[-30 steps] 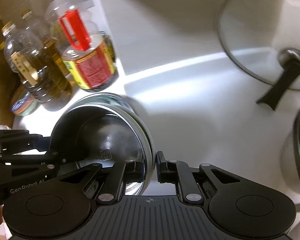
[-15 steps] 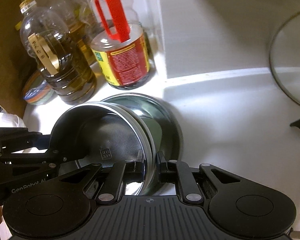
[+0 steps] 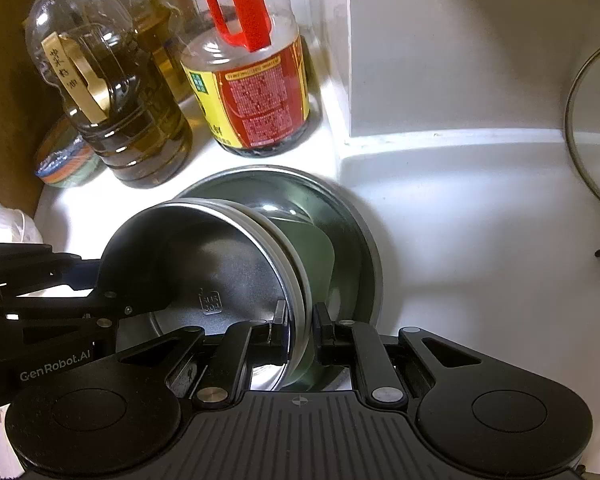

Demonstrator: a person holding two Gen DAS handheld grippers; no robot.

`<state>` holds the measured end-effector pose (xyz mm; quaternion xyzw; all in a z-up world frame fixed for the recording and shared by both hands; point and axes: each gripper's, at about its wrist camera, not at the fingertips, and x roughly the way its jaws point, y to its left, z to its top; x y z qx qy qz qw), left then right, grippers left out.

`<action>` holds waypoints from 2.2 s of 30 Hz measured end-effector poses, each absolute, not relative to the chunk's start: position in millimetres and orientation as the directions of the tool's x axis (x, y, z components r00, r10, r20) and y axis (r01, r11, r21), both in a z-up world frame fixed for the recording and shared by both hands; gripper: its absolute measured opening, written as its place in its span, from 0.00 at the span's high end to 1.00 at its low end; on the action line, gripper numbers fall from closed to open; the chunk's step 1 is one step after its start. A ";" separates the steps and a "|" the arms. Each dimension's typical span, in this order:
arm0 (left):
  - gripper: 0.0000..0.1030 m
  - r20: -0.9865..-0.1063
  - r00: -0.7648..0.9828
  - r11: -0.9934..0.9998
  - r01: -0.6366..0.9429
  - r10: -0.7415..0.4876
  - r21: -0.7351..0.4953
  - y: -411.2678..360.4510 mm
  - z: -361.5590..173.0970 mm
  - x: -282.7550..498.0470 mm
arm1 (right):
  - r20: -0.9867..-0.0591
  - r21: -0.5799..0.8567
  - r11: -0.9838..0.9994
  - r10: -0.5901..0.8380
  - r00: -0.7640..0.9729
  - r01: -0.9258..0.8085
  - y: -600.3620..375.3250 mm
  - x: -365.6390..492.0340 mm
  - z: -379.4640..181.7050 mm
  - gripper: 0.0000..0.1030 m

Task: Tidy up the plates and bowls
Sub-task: 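Lower the bowl stack onto the green plate on the steel tray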

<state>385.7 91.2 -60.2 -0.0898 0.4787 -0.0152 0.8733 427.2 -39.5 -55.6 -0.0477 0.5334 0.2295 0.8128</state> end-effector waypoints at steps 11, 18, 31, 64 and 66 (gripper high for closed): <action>0.75 -0.849 0.512 0.978 -0.075 -0.130 -0.195 99.2 -68.4 395.8 | -0.899 0.184 0.891 0.324 0.295 -0.416 -35.7 440.7 -60.2 0.88; 0.74 -0.847 0.515 0.977 -0.074 -0.133 -0.198 101.4 -69.6 398.3 | -0.896 0.189 0.895 0.326 0.302 -0.404 -36.0 442.8 -61.4 0.88; 0.72 -0.844 0.521 0.983 -0.048 -0.127 -0.177 99.5 -68.4 399.4 | -0.892 0.202 0.899 0.332 0.307 -0.388 -37.5 443.1 -62.6 0.88; 0.82 -0.829 0.551 0.995 0.071 -0.099 -0.071 96.1 -65.8 421.8 | -0.904 0.204 0.898 0.326 0.277 -0.391 -33.5 439.8 -62.8 0.84; 0.83 -0.830 0.548 0.995 0.079 -0.101 -0.069 95.3 -65.9 423.9 | -0.906 0.220 0.900 0.332 0.264 -0.376 -35.1 441.6 -63.2 0.83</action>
